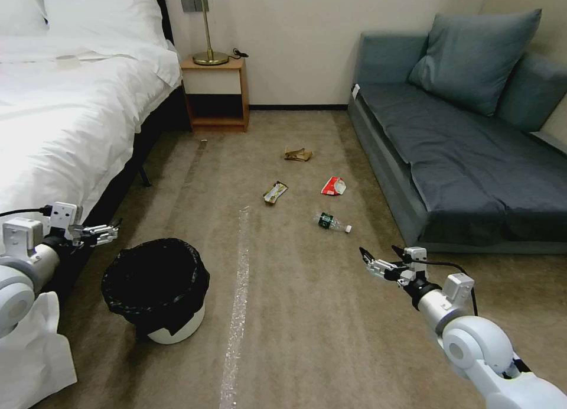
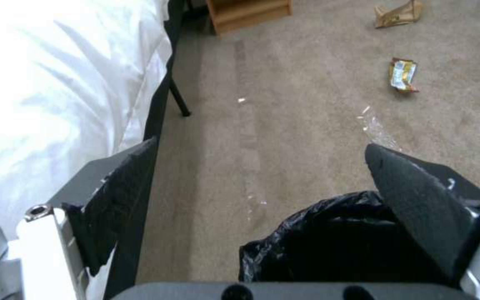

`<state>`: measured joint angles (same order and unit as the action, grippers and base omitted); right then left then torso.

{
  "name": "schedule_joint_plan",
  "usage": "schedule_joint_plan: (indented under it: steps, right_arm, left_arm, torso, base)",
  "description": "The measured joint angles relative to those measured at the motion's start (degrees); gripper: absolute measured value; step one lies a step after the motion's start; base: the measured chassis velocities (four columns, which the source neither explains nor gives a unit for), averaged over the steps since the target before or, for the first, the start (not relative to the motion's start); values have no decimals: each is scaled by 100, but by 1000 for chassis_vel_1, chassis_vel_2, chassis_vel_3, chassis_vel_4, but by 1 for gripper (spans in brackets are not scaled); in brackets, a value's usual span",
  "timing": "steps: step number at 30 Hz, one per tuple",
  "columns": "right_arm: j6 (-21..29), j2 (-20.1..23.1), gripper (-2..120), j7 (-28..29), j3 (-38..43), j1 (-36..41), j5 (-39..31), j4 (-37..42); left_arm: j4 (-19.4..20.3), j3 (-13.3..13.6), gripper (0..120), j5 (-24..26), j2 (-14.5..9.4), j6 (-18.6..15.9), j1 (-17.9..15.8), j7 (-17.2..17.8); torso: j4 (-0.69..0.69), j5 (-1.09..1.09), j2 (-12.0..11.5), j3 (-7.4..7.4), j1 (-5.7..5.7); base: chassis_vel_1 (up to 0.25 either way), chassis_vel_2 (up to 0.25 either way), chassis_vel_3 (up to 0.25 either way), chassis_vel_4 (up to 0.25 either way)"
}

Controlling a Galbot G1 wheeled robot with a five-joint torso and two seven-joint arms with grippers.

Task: Pick up the trash bin, then pick up the garbage on the floor and place it into the trash bin.

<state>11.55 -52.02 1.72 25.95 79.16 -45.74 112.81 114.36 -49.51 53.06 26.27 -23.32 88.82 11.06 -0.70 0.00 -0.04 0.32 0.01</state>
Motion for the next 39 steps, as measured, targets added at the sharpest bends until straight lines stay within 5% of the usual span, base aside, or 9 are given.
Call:
schedule_joint_plan:
  steps: [10,13,15,16,18,21,23,32,39]
  right_arm:
    - [2,-47,100,3,-40,-7,-1,-48]
    - [-1,-87,100,2,-122,19,59,-53]
    - [3,-131,100,2,-232,36,124,-9]
    - [3,-131,100,2,-232,36,124,-9]
    - [25,-161,100,10,-267,28,133,-5]
    - [28,-165,100,14,-266,16,133,-24]
    - [29,-162,100,20,-205,-2,129,-147]
    - [-6,-188,100,19,-127,-76,173,-423]
    - [-9,-221,100,24,-199,-228,176,-537]
  left_arm:
    - [-506,253,100,105,14,-540,-290,240]
    - [-777,661,100,268,129,-917,-712,372]
    - [-1059,1357,100,420,341,-1140,-1420,573]
    - [-1059,1357,100,420,341,-1140,-1420,573]
    - [-1253,1950,100,646,579,-1344,-2097,798]
    - [-1358,2200,100,693,686,-1434,-2399,874]
    - [-1670,2775,100,820,931,-1705,-3087,1067]
    - [-2115,3566,100,985,1166,-1914,-4017,1361]
    - [-2144,3708,100,975,926,-1912,-4039,1351]
  torso:
    - [1,1,0,0,0]
    - [1,0,0,0,0]
    - [2,-1,0,0,0]
    - [2,-1,0,0,0]
    - [0,-2,0,0,0]
    - [0,-1,0,0,0]
    - [0,0,0,1,0]
    - [-1,0,0,1,0]
    - [0,1,0,0,0]
  base:
    - [0,0,0,0]
    - [0,0,0,0]
    - [0,0,0,0]
    - [0,0,0,0]
    - [0,0,0,0]
    - [0,0,0,0]
    - [0,0,0,0]
    - [0,0,0,0]
    - [0,0,0,0]
